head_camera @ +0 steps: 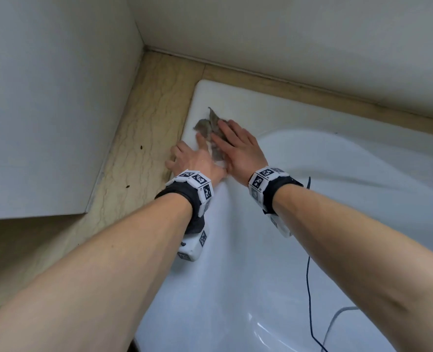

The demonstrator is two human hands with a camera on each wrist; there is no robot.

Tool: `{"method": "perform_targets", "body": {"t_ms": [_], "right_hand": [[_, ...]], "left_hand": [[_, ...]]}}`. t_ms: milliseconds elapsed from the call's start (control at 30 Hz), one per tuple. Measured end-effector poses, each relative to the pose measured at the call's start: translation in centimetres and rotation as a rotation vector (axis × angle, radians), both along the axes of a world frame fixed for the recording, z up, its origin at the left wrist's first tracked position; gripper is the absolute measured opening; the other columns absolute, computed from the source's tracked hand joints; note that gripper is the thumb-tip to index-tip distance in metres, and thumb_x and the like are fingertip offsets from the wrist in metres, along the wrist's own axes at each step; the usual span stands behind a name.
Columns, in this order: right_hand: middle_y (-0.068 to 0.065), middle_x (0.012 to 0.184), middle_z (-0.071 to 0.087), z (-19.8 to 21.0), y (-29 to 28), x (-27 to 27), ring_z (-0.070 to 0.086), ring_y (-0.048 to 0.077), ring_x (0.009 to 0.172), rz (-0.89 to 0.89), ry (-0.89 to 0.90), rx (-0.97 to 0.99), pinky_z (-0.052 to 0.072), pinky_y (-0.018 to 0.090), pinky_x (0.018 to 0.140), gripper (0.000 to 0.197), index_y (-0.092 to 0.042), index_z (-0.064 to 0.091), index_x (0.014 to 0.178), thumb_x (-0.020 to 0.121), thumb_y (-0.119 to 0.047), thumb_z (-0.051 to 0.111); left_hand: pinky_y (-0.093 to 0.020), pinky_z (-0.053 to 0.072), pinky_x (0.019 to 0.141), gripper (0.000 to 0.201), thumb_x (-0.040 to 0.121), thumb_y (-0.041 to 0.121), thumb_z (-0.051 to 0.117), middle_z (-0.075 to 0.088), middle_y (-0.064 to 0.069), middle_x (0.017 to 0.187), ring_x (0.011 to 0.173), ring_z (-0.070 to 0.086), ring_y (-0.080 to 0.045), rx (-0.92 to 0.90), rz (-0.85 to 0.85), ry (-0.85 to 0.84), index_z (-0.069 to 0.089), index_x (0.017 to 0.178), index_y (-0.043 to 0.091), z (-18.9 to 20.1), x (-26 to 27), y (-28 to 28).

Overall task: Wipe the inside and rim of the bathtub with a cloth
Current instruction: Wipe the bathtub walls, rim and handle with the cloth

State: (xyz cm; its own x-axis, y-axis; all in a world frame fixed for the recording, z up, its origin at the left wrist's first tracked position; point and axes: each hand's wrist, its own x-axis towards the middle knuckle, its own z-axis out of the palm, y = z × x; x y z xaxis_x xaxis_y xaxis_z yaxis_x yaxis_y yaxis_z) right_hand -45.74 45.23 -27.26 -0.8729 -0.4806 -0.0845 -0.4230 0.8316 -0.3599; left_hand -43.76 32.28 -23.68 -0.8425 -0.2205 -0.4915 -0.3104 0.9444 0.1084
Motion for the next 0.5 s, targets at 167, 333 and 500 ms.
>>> {"method": "perform_targets", "body": {"t_ms": [167,333,500], "right_hand": [[0.008,0.158,0.030,-0.1,1.9,-2.1,0.023,0.032,0.147,-0.119,0.047,-0.010,0.022,0.047,0.114,0.052,-0.018,0.047,0.144,0.092,-0.014,0.044],[0.003,0.162,0.018,0.1,5.4,-3.4,0.012,0.028,0.150,-0.280,0.011,0.054,0.016,0.044,0.118,0.054,-0.022,0.036,0.150,0.097,-0.014,0.043],[0.002,0.164,0.007,0.4,10.7,-2.8,0.004,0.027,0.151,-0.358,-0.006,0.145,0.011,0.042,0.120,0.058,-0.023,0.023,0.154,0.099,-0.013,0.040]], "left_hand": [[-0.054,0.025,0.103,0.123,0.058,0.080,0.062,0.018,-0.027,0.149,0.138,0.018,-0.039,-0.025,0.015,-0.046,0.005,0.154,0.027,-0.1,-0.4,0.7],[-0.055,0.022,0.106,0.116,0.063,0.077,0.059,0.005,-0.026,0.156,0.143,0.009,-0.039,-0.065,0.036,-0.056,0.005,0.154,0.029,0.3,-0.9,2.0],[-0.057,0.022,0.106,0.084,0.084,0.053,0.057,-0.010,-0.019,0.159,0.145,-0.001,-0.037,-0.095,-0.186,0.074,0.012,0.152,0.034,0.1,-0.1,4.7]]}}
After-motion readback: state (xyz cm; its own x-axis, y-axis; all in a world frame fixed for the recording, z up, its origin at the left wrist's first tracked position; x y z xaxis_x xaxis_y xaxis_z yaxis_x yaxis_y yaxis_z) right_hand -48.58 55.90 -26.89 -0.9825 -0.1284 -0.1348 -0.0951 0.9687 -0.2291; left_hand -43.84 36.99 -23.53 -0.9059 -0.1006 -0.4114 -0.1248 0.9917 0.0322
